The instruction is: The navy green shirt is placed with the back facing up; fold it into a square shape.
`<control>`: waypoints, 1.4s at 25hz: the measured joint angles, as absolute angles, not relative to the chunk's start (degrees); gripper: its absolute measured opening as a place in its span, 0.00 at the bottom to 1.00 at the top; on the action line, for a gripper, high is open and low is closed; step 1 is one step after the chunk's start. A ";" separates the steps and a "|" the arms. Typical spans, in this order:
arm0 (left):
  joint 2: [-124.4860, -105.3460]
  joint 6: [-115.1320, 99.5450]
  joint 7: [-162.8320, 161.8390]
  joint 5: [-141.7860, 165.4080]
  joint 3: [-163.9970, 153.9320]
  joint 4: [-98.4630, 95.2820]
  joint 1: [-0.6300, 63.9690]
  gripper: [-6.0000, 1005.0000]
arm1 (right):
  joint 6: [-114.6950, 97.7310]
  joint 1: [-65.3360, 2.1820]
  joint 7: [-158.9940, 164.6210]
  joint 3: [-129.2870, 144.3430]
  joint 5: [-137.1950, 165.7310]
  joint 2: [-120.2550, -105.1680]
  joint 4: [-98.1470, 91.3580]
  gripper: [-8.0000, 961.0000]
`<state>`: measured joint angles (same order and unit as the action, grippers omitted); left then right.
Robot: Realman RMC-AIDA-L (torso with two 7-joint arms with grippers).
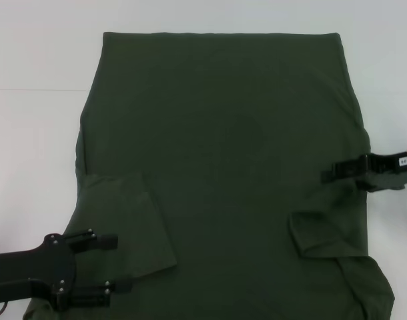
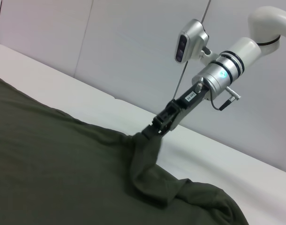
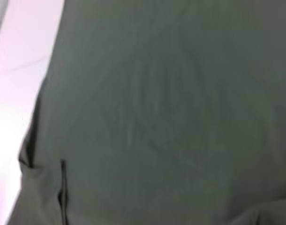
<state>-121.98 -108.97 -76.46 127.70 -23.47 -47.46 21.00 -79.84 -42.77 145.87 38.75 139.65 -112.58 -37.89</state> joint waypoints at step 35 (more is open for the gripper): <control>-121.52 -108.40 -81.07 124.68 -22.33 -44.14 22.14 0.86 | -88.94 -35.06 135.07 39.13 134.48 -108.32 -34.82 0.81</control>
<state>-121.52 -108.40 -81.07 124.68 -22.33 -44.14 22.14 -88.94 -35.06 135.07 39.13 134.48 -108.32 -34.82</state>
